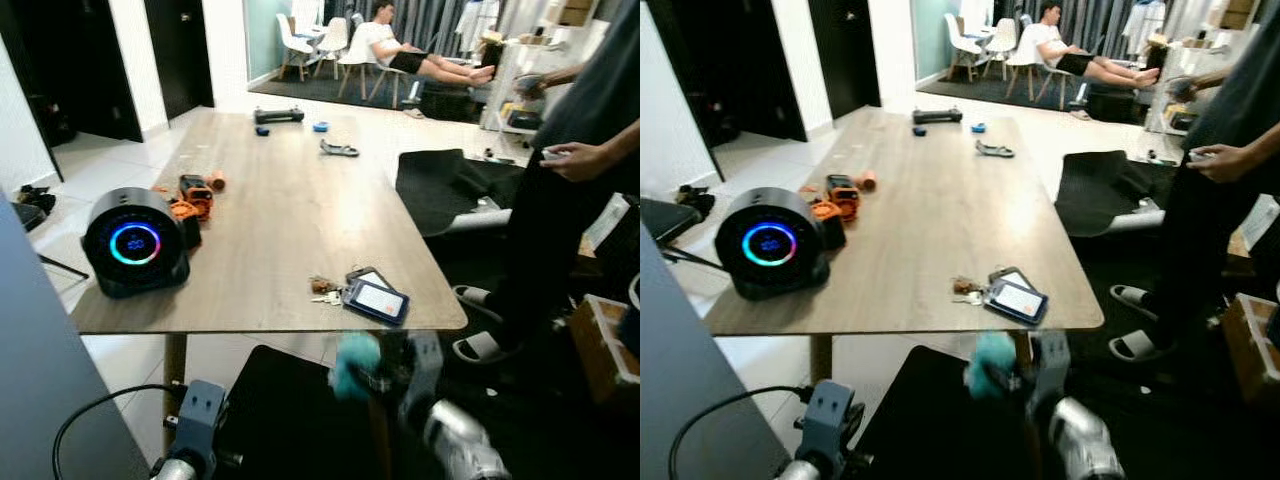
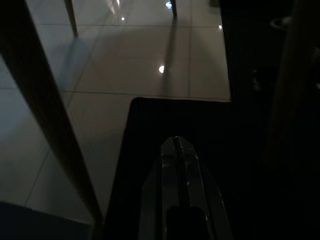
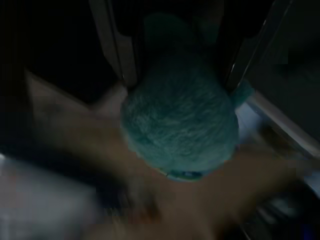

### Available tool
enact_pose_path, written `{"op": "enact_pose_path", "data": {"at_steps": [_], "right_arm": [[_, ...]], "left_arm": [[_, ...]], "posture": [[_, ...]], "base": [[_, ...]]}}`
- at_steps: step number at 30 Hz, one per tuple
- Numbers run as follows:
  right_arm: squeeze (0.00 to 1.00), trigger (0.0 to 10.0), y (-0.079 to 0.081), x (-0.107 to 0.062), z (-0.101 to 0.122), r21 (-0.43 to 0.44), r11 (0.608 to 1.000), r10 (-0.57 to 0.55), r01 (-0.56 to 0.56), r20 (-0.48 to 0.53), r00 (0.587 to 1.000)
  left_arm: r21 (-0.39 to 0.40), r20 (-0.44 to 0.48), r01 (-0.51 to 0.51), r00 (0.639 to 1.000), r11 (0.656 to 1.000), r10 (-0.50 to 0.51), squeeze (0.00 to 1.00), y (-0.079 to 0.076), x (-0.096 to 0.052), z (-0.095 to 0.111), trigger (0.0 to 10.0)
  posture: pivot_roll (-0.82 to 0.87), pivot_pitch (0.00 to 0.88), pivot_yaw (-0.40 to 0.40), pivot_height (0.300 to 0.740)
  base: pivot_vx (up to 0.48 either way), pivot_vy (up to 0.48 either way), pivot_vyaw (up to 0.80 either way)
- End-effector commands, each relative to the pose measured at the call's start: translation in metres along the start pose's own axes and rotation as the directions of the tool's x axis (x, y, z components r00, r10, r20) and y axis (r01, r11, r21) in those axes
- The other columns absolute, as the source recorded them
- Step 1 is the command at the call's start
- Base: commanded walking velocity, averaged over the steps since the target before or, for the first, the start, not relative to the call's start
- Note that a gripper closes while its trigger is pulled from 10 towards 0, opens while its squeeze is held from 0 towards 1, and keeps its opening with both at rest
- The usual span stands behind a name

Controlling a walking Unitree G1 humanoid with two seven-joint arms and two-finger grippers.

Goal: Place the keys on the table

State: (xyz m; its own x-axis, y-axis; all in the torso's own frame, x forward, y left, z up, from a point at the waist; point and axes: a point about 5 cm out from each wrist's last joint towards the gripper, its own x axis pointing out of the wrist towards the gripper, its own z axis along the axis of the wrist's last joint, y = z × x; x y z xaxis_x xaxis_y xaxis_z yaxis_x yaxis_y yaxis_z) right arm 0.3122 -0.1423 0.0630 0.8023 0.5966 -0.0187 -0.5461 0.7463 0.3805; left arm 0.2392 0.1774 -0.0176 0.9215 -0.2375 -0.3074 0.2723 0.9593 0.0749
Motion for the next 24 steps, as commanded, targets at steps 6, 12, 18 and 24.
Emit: {"op": "enact_pose_path", "data": {"at_steps": [6,12,18,24], "right_arm": [[0.0,10.0,0.0,0.011,0.016,-0.089,0.994,0.057,-0.061,-0.048,0.997],[0.0,10.0,-0.013,-0.004,-0.007,-0.098,0.991,-0.098,0.086,-0.115,0.989],[0.0,10.0,-0.01,-0.003,0.01,-0.027,0.997,-0.078,0.078,-0.009,0.997],[0.0,10.0,-0.002,-0.002,0.006,-0.013,0.999,0.043,-0.043,-0.038,0.998]], "left_arm": [[0.016,-0.004,0.015,1.0,1.0,-0.015,0.0,0.002,-0.003,-0.003,10.0],[0.01,-0.006,0.013,1.0,1.0,-0.013,0.0,0.0,-0.005,-0.005,10.0],[0.009,-0.002,0.01,1.0,1.0,-0.01,0.0,0.001,-0.006,-0.004,10.0],[0.01,-0.004,0.007,1.0,1.0,-0.007,0.0,0.002,-0.006,-0.004,10.0]], "posture": [[0.09,0.0,-0.041,0.74],[0.1,0.0,-0.046,0.74],[0.09,0.001,-0.037,0.74],[0.09,0.002,-0.04,0.74]], "base": [[0.0,0.0,0.0],[0.0,0.0,0.0],[0.0,0.0,0.0],[0.0,0.0,0.0]]}}
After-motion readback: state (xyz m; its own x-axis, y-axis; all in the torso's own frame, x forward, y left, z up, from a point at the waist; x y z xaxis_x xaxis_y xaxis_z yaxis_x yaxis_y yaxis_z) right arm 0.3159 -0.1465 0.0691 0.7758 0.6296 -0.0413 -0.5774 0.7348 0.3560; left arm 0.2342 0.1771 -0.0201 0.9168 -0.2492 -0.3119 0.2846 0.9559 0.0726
